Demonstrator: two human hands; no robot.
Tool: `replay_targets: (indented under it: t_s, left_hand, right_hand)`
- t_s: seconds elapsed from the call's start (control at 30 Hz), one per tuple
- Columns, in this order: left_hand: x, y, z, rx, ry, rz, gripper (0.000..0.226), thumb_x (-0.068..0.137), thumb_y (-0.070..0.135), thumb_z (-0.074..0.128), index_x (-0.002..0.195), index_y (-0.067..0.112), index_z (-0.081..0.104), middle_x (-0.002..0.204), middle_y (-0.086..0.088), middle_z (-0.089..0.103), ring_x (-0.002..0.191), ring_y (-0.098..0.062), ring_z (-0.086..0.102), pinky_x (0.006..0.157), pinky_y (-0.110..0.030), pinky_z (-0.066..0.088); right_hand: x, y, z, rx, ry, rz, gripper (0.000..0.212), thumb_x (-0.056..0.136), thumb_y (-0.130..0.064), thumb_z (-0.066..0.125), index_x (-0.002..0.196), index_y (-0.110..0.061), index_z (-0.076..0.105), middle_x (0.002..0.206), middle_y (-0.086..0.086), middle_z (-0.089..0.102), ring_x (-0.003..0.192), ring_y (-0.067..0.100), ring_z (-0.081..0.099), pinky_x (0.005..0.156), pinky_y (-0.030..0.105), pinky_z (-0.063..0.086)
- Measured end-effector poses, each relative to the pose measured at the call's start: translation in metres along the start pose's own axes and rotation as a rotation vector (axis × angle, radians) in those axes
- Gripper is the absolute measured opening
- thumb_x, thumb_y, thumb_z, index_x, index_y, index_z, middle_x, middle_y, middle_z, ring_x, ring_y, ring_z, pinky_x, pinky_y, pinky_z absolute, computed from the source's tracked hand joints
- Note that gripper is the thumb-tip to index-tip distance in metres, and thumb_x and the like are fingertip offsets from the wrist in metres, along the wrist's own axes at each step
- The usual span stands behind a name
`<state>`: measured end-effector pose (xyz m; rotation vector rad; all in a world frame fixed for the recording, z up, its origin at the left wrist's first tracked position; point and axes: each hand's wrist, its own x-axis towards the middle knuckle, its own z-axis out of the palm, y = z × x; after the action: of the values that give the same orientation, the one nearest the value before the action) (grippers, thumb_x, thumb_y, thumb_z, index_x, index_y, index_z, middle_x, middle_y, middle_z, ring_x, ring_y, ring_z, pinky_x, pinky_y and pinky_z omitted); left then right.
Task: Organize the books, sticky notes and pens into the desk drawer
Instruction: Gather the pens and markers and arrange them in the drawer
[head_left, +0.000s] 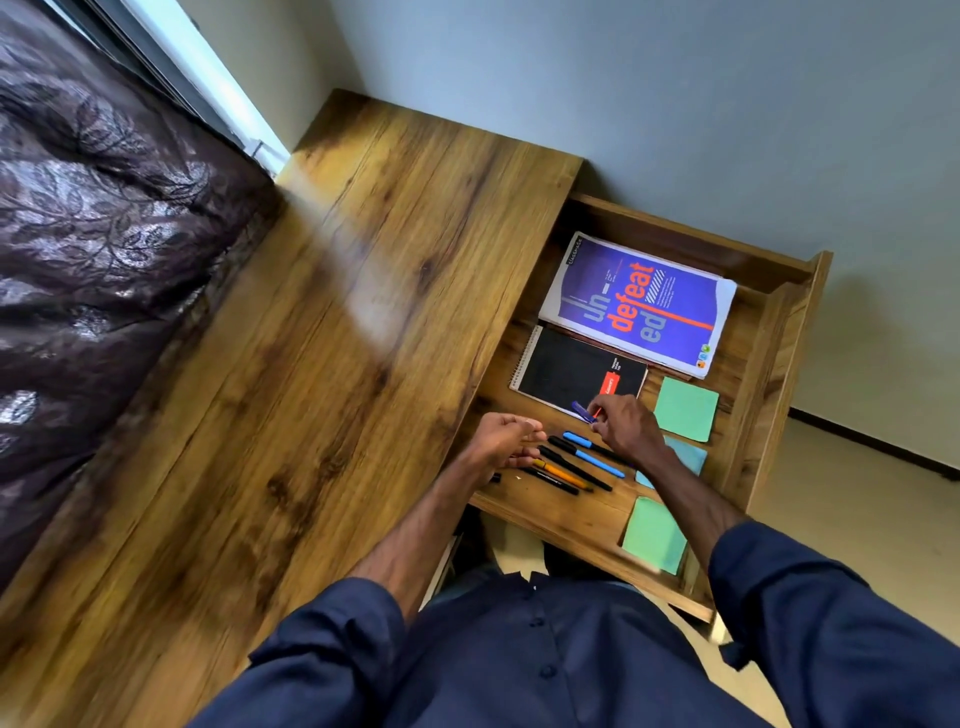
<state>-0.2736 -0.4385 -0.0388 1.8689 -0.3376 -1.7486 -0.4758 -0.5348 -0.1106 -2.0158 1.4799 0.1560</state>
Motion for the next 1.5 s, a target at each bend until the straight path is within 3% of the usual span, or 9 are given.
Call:
replay_targets:
  t_s: [0.27, 0.6, 0.87, 1.0, 1.23, 1.5]
  left_hand:
    - [0.002, -0.004, -0.009, -0.011, 0.025, -0.004, 0.019, 0.094, 0.021, 0.068, 0.108, 0.009, 0.073, 0.101, -0.008, 0.078, 0.079, -0.017, 0.070, 0.079, -0.034, 0.061]
    - [0.001, -0.006, -0.017, -0.003, 0.035, -0.014, 0.019, 0.095, 0.019, 0.067, 0.109, 0.007, 0.072, 0.103, -0.008, 0.077, 0.081, -0.019, 0.069, 0.077, -0.032, 0.061]
    - [0.003, -0.006, -0.016, 0.006, 0.029, -0.011, 0.020, 0.095, 0.020, 0.067, 0.110, 0.008, 0.072, 0.102, -0.008, 0.077, 0.079, -0.018, 0.070, 0.074, -0.031, 0.061]
    - [0.004, -0.005, -0.016, 0.006, 0.021, -0.009, 0.020, 0.094, 0.020, 0.068, 0.109, 0.009, 0.072, 0.102, -0.008, 0.077, 0.079, -0.017, 0.070, 0.074, -0.030, 0.061]
    - [0.002, -0.003, -0.012, 0.022, -0.001, 0.011, 0.019, 0.095, 0.020, 0.067, 0.110, 0.009, 0.072, 0.103, -0.009, 0.076, 0.078, -0.016, 0.070, 0.071, -0.027, 0.061]
    - [0.005, -0.006, 0.011, 0.062, -0.049, 0.024, 0.021, 0.096, 0.021, 0.066, 0.111, 0.008, 0.072, 0.103, -0.008, 0.077, 0.079, -0.016, 0.071, 0.072, -0.026, 0.060]
  right_hand:
    - [-0.002, -0.002, 0.011, -0.113, -0.041, 0.002, 0.018, 0.088, -0.012, 0.070, 0.105, -0.015, 0.075, 0.101, 0.008, 0.073, 0.093, 0.026, 0.068, 0.075, 0.030, 0.052]
    - [-0.007, 0.006, 0.017, -0.115, -0.094, 0.079, 0.007, 0.090, -0.009, 0.064, 0.092, -0.013, 0.069, 0.080, 0.004, 0.061, 0.072, 0.019, 0.055, 0.062, 0.027, 0.041]
    - [-0.005, 0.002, 0.012, -0.085, -0.051, 0.060, 0.014, 0.087, -0.005, 0.067, 0.099, -0.010, 0.072, 0.092, 0.011, 0.070, 0.077, 0.022, 0.058, 0.066, 0.026, 0.041]
    - [-0.005, 0.005, 0.005, -0.024, 0.032, 0.095, 0.014, 0.088, -0.003, 0.066, 0.099, -0.009, 0.073, 0.093, 0.010, 0.072, 0.074, 0.018, 0.055, 0.065, 0.026, 0.041]
    - [-0.011, 0.033, -0.006, 0.266, 0.163, 0.243, 0.015, 0.084, -0.003, 0.071, 0.089, -0.015, 0.078, 0.088, 0.002, 0.075, 0.082, 0.019, 0.068, 0.072, 0.026, 0.052]
    - [-0.040, 0.075, -0.003, 0.398, 0.148, 0.303, 0.018, 0.080, 0.002, 0.073, 0.083, -0.015, 0.078, 0.086, 0.004, 0.077, 0.083, 0.019, 0.071, 0.077, 0.026, 0.053]
